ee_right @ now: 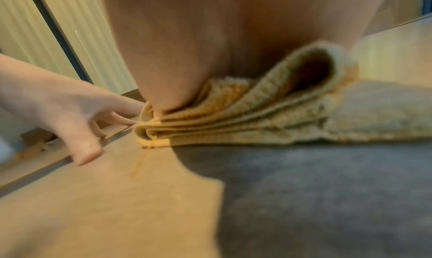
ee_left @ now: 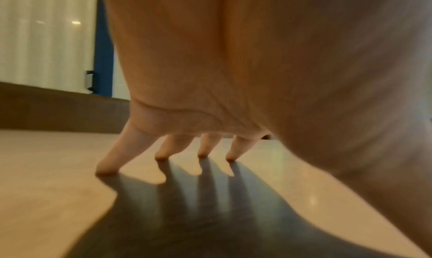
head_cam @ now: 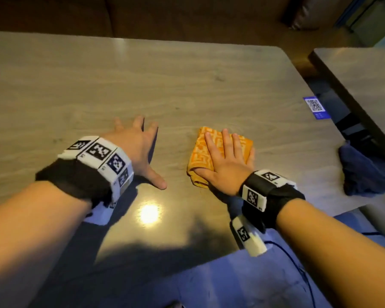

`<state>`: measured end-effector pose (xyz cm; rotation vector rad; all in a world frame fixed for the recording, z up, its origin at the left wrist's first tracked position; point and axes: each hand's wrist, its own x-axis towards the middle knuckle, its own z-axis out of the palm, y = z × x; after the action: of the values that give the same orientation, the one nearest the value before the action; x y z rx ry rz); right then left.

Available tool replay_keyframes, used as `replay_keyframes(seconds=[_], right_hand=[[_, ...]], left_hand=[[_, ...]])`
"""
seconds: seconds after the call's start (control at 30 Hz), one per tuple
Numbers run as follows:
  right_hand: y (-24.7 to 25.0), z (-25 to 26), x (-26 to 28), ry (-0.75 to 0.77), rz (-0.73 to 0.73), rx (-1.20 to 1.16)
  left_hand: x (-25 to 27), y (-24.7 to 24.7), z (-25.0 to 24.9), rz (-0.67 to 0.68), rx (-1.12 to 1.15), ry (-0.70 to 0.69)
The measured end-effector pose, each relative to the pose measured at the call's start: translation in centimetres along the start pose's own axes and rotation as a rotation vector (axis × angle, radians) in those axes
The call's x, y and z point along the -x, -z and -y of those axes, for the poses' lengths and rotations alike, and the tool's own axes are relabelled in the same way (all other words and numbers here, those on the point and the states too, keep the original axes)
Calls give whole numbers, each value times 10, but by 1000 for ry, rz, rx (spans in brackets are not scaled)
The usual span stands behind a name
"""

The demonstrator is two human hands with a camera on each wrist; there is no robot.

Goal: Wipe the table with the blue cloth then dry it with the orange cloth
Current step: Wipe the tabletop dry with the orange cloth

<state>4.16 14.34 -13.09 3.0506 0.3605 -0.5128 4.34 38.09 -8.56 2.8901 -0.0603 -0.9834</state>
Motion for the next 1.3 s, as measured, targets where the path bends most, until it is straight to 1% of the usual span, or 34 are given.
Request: replay_keyframes(seconds=[0.07, 0.13, 0.2, 0.27, 0.33, 0.4, 0.43, 0.47, 0.57, 0.6, 0.67, 0.73, 0.8, 0.83, 0.9, 0.97, 1.03, 1.1, 1.13, 1.2, 1.27, 1.3], right_hand=[[5, 2, 6, 63, 73, 17], [4, -1, 28, 169, 143, 42], [5, -5, 33, 208, 159, 58], [10, -5, 6, 187, 126, 61], [21, 5, -36, 105, 67, 30], [30, 17, -66, 15, 69, -14], [31, 22, -71, -1, 74, -17], [31, 26, -67, 16, 81, -6], [25, 21, -36, 152, 81, 70], [26, 17, -38, 167, 87, 75], [33, 17, -68, 148, 59, 66], [46, 25, -116, 38, -12, -4], [51, 33, -151, -26, -25, -32], [50, 35, -154, -8, -35, -13], [47, 29, -138, 115, -44, 61], [49, 18, -137, 189, 7, 105], [58, 17, -168, 166, -5, 91], [69, 27, -210, 38, -71, 3], [73, 33, -224, -2, -88, -27], [76, 38, -233, 25, -65, -35], [76, 34, -216, 132, -6, 0], [78, 31, -209, 174, -6, 24]], left_hand=[[-12, 7, 6, 41, 30, 61], [-16, 8, 9, 71, 34, 77], [-15, 8, 9, 91, 45, 83], [-14, 9, 7, 113, 57, 80], [-14, 9, 8, 115, 61, 83], [-14, 8, 8, 124, 72, 84], [-15, 9, 9, 127, 79, 84], [-16, 9, 9, 134, 84, 82], [-22, 8, 9, 146, 90, 68], [-25, 8, 9, 143, 89, 66], [-34, 16, 11, 123, 84, 51], [-54, 37, 19, 83, 89, 30], [-79, 64, 33, 39, 112, 31], [-92, 77, 41, 29, 118, 36], [-118, 99, 52, 7, 94, 31], [-142, 119, 65, -18, 68, 35], [-159, 134, 72, -9, 56, 39], [-173, 140, 76, 15, 35, 23], [-178, 139, 77, 27, 33, 8], [-184, 135, 80, 51, 56, -12], [-183, 130, 80, 54, 84, -16], [-184, 130, 80, 44, 87, -18]])
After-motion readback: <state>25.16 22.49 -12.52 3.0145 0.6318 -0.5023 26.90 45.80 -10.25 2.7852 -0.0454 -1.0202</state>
